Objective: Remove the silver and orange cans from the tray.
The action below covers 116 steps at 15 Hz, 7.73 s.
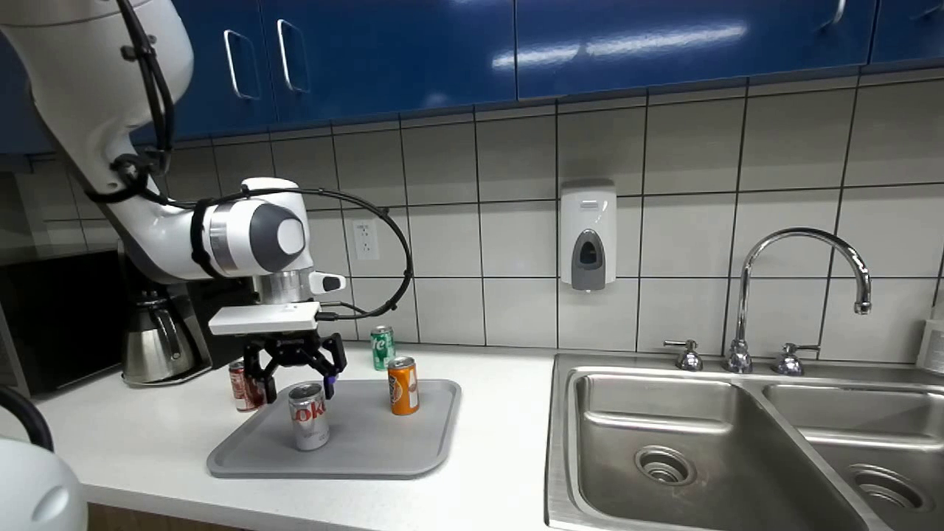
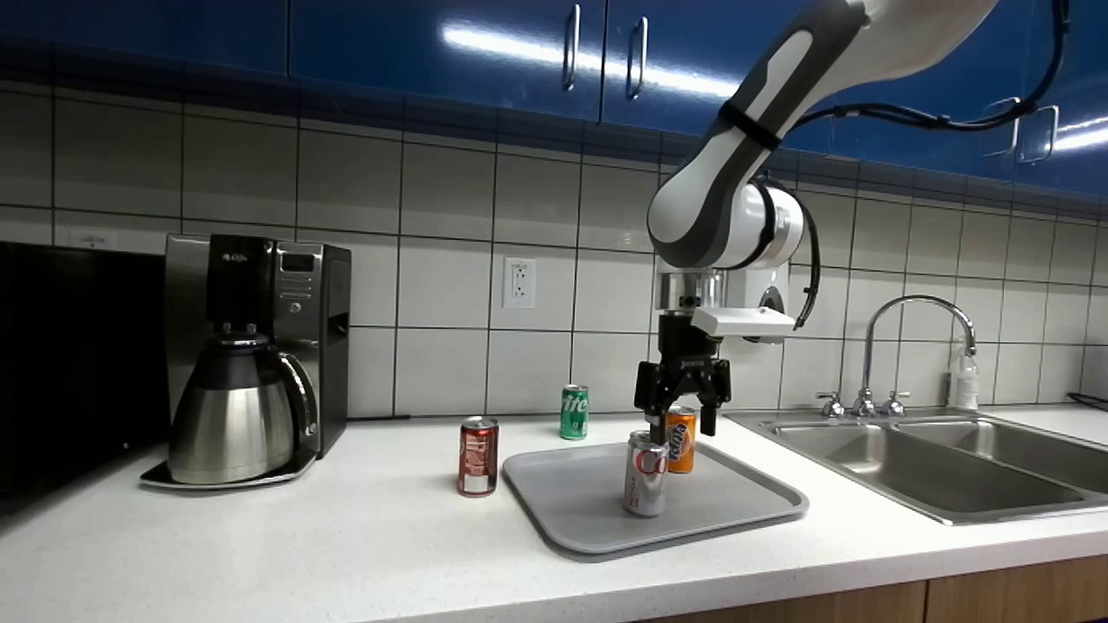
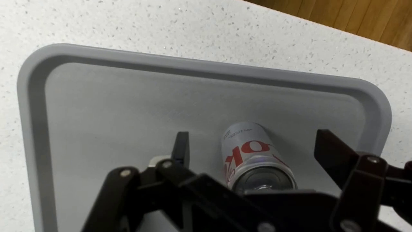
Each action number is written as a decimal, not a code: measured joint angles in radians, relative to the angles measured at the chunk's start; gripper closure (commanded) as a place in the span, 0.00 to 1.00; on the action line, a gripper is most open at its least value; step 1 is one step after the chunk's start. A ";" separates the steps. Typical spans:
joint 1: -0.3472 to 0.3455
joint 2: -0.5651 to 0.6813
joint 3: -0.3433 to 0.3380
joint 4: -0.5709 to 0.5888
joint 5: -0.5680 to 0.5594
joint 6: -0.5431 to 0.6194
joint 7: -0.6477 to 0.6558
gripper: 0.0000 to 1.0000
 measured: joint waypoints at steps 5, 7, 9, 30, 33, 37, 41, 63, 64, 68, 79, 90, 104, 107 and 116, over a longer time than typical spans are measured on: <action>0.004 0.071 0.004 0.038 -0.031 0.015 0.019 0.00; 0.011 0.095 0.006 0.054 -0.033 0.021 0.025 0.00; 0.019 0.118 0.006 0.071 -0.037 0.027 0.032 0.00; 0.036 0.215 0.003 0.154 -0.102 0.039 0.107 0.62; 0.036 0.215 0.004 0.155 -0.102 0.039 0.107 0.62; 0.042 0.215 0.006 0.163 -0.102 0.039 0.107 0.62; 0.049 0.214 0.007 0.193 -0.102 0.038 0.107 0.62; 0.213 0.192 0.068 0.299 -0.102 -0.076 0.359 0.62; 0.222 0.194 0.072 0.304 -0.102 -0.081 0.378 0.62; 0.262 0.213 0.087 0.329 -0.104 -0.090 0.440 0.62; 0.346 0.339 0.091 0.436 -0.142 -0.119 0.545 0.62; 0.351 0.424 0.090 0.499 -0.134 -0.119 0.545 0.62; 0.351 0.408 0.090 0.527 -0.114 -0.122 0.545 0.00; 0.349 0.368 0.088 0.526 -0.114 -0.128 0.545 0.00; 0.245 0.241 0.059 0.425 -0.114 -0.129 0.484 0.00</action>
